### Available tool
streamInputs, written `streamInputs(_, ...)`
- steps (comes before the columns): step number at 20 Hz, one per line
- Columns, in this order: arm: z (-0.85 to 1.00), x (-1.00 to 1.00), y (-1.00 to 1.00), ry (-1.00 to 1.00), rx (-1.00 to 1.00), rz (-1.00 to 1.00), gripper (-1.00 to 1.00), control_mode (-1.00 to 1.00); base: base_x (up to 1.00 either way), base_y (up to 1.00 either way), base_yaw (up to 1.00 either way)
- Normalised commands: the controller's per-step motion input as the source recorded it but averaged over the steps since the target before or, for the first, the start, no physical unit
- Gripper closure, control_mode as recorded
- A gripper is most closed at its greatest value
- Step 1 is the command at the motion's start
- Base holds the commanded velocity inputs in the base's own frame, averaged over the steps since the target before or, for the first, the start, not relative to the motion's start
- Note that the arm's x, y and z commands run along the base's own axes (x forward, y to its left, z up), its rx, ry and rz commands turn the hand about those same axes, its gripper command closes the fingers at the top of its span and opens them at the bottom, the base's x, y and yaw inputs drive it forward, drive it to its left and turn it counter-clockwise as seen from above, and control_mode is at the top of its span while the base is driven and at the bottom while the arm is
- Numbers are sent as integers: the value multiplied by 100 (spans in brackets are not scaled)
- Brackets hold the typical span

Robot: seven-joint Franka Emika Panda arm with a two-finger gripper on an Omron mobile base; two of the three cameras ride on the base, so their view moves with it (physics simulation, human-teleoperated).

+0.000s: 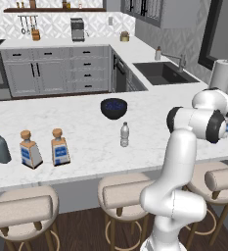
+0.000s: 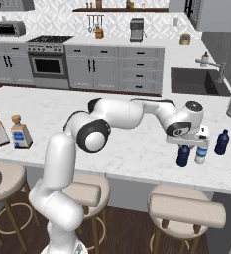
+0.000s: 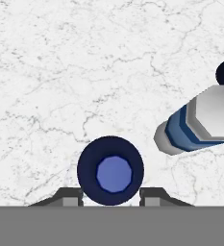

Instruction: Move the plastic bottles in the middle to the plastics group, and the glass bottles in the middle to the glass group.

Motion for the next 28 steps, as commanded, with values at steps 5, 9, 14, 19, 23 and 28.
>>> streamInputs(5, 0, 0, 0, 0, 0, 0, -100, -100, 0, 0, 0)
streamInputs(9, 5, 0, 3, 0, 0, 0, -100, -100, 0, 0, 0)
streamInputs(14, 34, -16, 37, -2, 0, 0, -100, -100, 0, 0, 0)
streamInputs(19, 30, -36, 72, -10, 0, 1, -100, -100, 0, 0, 0)
streamInputs(23, 5, -47, 94, -2, 0, 2, -100, -100, 0, 0, 0)
streamInputs(28, 3, -23, 100, 4, -1, 1, -100, -100, 0, 0, 0)
